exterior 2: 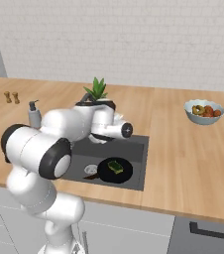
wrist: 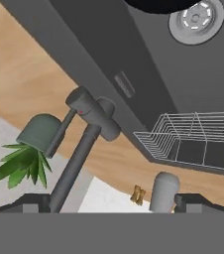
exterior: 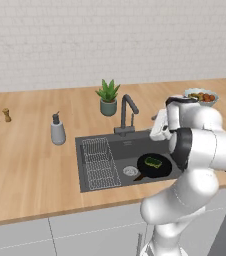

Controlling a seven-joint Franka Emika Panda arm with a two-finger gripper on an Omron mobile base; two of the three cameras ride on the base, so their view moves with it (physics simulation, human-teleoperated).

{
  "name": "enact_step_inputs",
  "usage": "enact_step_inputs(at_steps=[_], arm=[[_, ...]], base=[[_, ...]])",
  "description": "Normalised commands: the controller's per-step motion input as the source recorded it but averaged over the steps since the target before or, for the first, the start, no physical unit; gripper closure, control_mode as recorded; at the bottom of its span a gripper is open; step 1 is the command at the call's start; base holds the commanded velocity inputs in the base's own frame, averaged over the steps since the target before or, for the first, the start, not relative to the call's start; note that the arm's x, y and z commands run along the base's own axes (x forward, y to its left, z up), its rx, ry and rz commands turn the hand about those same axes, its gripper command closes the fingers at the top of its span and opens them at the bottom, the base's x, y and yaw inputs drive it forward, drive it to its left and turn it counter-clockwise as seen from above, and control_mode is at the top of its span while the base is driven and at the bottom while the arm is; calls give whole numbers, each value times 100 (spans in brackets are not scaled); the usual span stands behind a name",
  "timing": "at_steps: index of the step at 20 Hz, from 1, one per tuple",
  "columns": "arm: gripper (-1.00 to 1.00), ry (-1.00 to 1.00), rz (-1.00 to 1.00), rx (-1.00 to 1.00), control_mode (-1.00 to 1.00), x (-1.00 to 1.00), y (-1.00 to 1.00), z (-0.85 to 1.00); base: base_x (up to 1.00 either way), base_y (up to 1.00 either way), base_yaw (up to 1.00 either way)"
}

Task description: Pick the pan and sponge and place them into the sink. Then turn on the water.

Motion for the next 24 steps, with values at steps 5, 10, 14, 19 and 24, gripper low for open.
enact_step_inputs(at_steps=[5,10,14,19,24], arm=[[-100,1,0,27,-100,20,0,2],[-100,0,0,19,-100,36,11,7],[-100,1,1,10,-100,41,9,0],[-100,0,6,5,-100,27,0,0],[-100,1,7,0,-100,33,0,-2]], base=[[0,0,0],[0,0,0],[0,0,0],[0,0,0],[0,0,0]])
